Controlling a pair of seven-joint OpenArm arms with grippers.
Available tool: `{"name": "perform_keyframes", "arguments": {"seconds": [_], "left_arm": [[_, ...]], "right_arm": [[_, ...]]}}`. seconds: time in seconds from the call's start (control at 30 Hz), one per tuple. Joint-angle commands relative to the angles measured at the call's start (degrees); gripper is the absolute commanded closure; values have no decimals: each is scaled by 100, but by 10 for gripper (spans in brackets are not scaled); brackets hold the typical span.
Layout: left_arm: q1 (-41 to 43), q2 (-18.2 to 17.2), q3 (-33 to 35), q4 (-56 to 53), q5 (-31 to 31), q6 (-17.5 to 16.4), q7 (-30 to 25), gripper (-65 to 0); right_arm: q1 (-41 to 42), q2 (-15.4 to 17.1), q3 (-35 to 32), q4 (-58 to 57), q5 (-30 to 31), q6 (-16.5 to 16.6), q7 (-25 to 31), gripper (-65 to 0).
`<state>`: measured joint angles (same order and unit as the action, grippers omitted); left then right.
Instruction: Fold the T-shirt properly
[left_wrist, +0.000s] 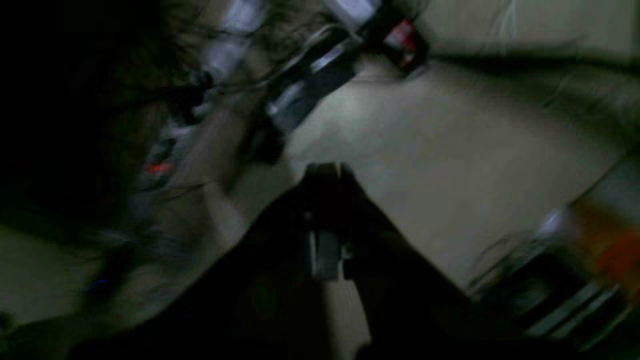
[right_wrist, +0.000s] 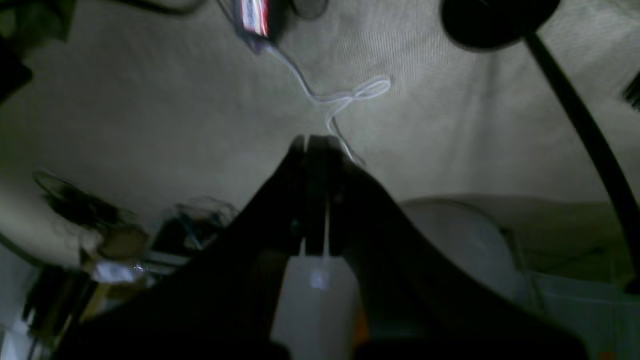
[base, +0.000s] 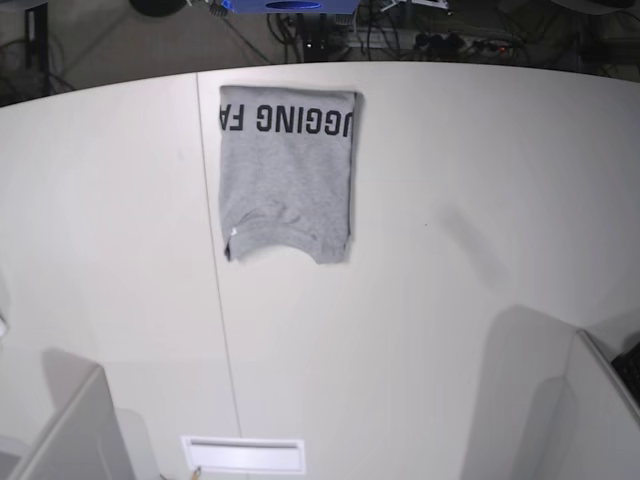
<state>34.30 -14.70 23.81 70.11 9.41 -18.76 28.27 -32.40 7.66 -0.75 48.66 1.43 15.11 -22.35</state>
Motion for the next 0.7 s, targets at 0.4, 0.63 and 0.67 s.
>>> {"name": "perform_keyframes", "arguments": {"seconds": [0.4, 0.63, 0.67], "left_arm": [[-2257, 1351, 5, -7011, -365, 1178, -4141, 0], [-2301, 859, 85, -6312, -1939, 1178, -4423, 0], [-2318, 859, 85, -6294, -1930, 1178, -4414, 0]], "right_arm": [[1900, -225, -1221, -4387, 19, 5, 3496, 0], [2128, -173, -1256, -4379, 11, -4, 3532, 0], [2181, -173, -1256, -4379, 11, -4, 3505, 0]]}}
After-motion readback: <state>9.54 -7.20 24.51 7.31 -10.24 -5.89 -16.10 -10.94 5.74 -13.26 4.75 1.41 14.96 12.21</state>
